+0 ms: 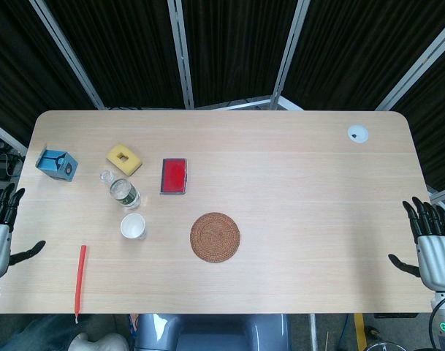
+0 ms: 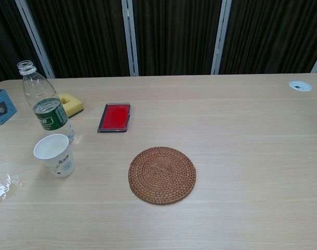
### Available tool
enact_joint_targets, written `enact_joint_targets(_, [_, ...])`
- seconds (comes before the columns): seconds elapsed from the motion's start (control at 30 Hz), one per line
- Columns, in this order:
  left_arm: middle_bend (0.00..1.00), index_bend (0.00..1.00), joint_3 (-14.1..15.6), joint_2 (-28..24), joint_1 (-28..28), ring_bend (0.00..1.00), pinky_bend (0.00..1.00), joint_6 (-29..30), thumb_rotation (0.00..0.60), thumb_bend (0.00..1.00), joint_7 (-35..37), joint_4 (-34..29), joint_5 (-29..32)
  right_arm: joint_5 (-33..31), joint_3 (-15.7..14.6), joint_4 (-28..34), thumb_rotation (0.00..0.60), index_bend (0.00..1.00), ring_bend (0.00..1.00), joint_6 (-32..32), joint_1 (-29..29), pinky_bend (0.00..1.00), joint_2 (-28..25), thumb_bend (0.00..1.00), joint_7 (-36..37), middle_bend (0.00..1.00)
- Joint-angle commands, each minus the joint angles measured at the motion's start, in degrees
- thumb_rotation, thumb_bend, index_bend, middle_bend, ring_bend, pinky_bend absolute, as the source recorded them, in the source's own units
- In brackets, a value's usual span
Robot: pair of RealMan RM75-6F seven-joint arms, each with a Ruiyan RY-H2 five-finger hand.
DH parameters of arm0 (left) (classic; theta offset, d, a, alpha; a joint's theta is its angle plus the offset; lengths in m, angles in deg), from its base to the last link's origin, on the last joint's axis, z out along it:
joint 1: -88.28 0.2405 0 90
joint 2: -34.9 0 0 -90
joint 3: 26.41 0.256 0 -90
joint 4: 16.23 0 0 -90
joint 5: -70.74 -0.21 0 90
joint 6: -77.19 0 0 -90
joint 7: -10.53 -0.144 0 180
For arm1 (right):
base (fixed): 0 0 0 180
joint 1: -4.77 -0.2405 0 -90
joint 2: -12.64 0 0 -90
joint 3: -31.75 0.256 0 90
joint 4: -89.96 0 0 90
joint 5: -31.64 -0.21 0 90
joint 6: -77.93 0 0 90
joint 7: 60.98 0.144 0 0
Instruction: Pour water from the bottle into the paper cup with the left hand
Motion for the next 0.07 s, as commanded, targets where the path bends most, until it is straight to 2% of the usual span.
enact_joint_targets(0.03, [0.00, 0.00, -0.05, -0.64, 0.10, 0.00, 0.00, -1.13, 0.600, 0.00, -0.97, -0.53, 0.17, 0.26, -0.04, 0.00, 0.600, 0.00, 0.00, 0.44, 0.21, 0.00, 0.03, 0.00, -0.09, 0.00])
enact_joint_targets(0.07, [0.00, 0.00, -0.16, -0.71, 0.05, 0.00, 0.00, -1.53, 0.600, 0.00, -1.19, -0.55, 0.33, 0.33, -0.03, 0.08, 0.600, 0.00, 0.00, 0.60, 0.27, 0.00, 0.03, 0.00, -0.12, 0.00])
